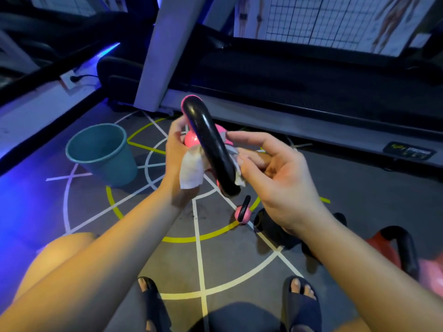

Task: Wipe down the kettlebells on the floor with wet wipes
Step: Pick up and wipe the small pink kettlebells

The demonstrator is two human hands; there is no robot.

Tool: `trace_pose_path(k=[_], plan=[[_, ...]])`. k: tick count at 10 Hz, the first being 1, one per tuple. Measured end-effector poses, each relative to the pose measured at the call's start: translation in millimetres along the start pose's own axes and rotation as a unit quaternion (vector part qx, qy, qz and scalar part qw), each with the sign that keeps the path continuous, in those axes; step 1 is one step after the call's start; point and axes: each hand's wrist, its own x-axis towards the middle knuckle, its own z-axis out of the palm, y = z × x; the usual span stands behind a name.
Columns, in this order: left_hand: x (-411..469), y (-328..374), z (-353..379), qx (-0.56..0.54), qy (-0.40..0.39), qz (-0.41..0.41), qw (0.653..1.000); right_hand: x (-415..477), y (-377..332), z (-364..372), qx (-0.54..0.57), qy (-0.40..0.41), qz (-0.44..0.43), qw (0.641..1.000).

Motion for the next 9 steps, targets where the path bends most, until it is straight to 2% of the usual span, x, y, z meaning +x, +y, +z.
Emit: trace_pose_path(k=[1, 2, 3, 4, 5, 6, 7, 8, 9], plan=[[8.4, -4.6, -5.1, -0.033, -0.005, -0.106, 0.994, 2.6, -1.7, 0.1, -0.037, -0.018, -0.006, 0.999], [0.5, -12.6, -4.7, -0.028, -0.036, -0.147, 0.988, 7.3, -3.1, -7.3, -0.096, -0.036, -0.029, 0.994], [-1.2, -14.7, 2.2, -0.040, -0.117, -0.201, 0.972, 11.8, 4.2, -15.4, -0.197, -0.060, -0.059, 0.977], [-5.0, -14.1, 10.7, -0.076, -0.137, -0.260, 0.953, 16.2, 21.3, -18.4, -0.281, -0.080, -0.075, 0.953], [0.0, -25.5, 5.1, -0.113, -0.124, -0.315, 0.934, 19.6, 36.3, -22.6, -0.368, -0.100, -0.093, 0.920], [4.1, -27.8, -1.4, -0.114, -0.103, -0.330, 0.931, 21.6, 44.5, -22.7, -0.447, -0.112, -0.132, 0.878], [9.3, -31.6, -0.8, -0.081, -0.092, -0.330, 0.936, 19.9, 51.8, -18.2, -0.467, -0.100, -0.131, 0.869], [5.6, -28.4, 0.2, -0.064, -0.124, -0.375, 0.916, 16.7, 48.8, -10.2, -0.314, -0.043, -0.013, 0.949], [8.6, -40.4, -3.0, -0.097, -0.049, -0.355, 0.928, 23.0, 41.1, -3.2, -0.150, -0.007, 0.110, 0.982]])
